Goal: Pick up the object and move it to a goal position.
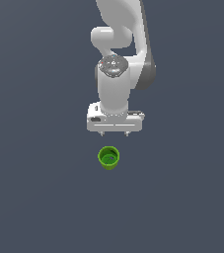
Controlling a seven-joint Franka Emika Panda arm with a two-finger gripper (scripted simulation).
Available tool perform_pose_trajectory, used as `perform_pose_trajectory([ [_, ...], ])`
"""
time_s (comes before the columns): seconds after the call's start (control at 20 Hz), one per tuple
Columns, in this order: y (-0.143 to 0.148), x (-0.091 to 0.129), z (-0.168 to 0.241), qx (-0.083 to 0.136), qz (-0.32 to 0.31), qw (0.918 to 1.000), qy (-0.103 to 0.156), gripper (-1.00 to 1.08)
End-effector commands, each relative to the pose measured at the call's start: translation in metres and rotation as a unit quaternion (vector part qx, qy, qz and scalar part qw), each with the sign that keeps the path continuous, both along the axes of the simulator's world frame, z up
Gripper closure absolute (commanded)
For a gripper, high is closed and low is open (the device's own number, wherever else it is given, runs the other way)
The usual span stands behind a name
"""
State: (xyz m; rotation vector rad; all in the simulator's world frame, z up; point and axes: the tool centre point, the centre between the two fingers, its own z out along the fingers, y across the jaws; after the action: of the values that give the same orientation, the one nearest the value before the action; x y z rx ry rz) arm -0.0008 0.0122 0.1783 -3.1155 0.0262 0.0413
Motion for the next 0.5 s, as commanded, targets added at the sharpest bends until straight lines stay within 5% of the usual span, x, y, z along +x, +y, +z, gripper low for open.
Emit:
perform_pose_trajectory([
  [0.0,0.0,0.0,0.0,0.0,0.0,1.0,0.0,-0.2],
  [0.45,-0.0033,0.0039,-0.0045,0.007,-0.01,0.9997,0.019,-0.2],
])
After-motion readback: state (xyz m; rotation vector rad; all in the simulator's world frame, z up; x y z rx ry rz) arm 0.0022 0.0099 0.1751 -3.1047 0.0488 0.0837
